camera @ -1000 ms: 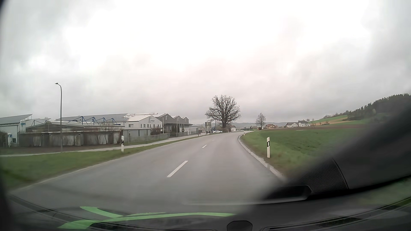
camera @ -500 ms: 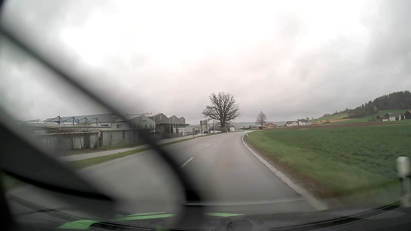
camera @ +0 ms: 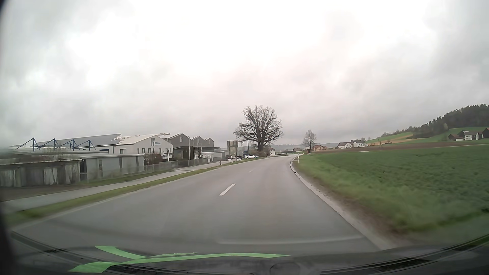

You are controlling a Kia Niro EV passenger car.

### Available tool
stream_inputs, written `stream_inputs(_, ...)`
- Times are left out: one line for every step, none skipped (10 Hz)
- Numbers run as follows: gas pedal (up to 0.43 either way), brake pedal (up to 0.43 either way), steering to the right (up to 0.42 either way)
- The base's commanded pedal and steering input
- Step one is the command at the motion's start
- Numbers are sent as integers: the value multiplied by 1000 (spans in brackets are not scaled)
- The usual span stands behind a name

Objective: Follow the waypoints while adhering to traffic rules and regulations

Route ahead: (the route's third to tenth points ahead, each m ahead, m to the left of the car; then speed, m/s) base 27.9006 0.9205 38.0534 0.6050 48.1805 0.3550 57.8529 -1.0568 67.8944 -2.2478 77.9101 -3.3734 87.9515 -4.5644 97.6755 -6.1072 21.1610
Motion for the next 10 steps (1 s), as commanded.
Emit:
stream_inputs(59,0,9)
stream_inputs(59,0,10)
stream_inputs(59,0,10)
stream_inputs(59,0,10)
stream_inputs(67,0,10)
stream_inputs(67,0,10)
stream_inputs(67,0,11)
stream_inputs(67,0,11)
stream_inputs(87,0,11)
stream_inputs(87,0,11)
